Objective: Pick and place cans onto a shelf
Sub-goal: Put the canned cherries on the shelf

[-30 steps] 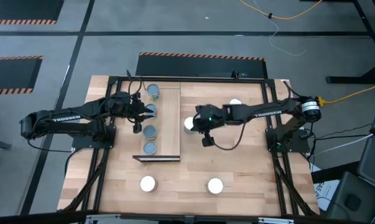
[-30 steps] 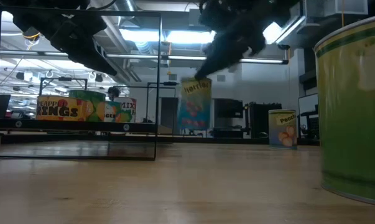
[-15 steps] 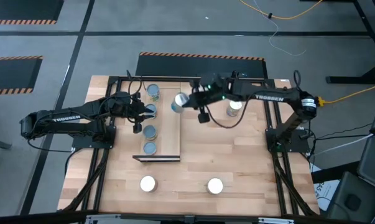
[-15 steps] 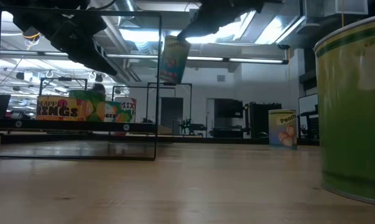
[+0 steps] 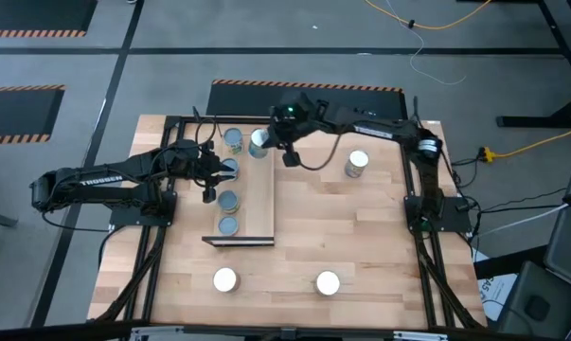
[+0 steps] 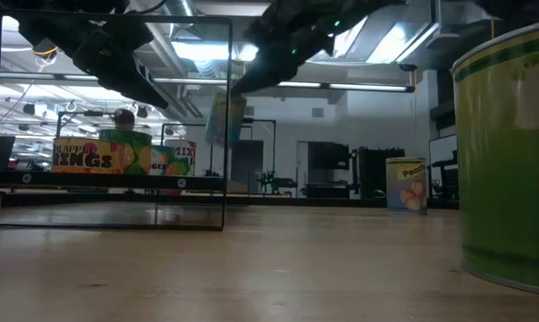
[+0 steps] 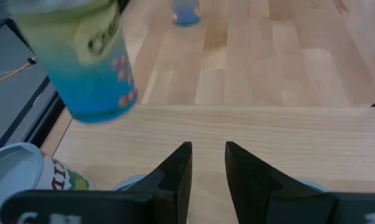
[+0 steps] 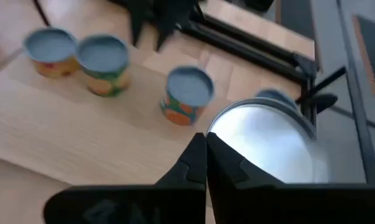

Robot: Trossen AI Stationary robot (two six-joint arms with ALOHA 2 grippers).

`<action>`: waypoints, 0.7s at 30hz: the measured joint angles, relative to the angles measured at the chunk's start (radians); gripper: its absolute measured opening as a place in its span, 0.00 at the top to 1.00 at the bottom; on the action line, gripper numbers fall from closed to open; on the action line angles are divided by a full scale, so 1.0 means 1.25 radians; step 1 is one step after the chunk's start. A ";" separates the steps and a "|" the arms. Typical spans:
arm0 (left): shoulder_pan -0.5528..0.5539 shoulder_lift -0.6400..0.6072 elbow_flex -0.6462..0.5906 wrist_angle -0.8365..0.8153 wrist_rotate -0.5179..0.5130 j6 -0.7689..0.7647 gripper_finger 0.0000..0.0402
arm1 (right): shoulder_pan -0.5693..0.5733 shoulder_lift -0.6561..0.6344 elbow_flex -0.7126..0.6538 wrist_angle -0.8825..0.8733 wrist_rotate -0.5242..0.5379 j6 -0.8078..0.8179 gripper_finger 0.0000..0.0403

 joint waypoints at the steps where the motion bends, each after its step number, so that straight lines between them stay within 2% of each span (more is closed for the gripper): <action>1: 0.000 0.000 0.000 0.000 0.000 0.000 0.78 | -0.005 0.019 0.017 -0.005 0.000 0.000 1.00; 9: 0.000 0.000 0.000 -0.002 0.000 0.000 0.78 | -0.044 0.124 0.094 -0.032 -0.080 0.000 1.00; 21: 0.000 0.000 0.000 -0.001 0.000 0.001 0.78 | -0.075 0.141 0.100 -0.039 -0.083 0.000 1.00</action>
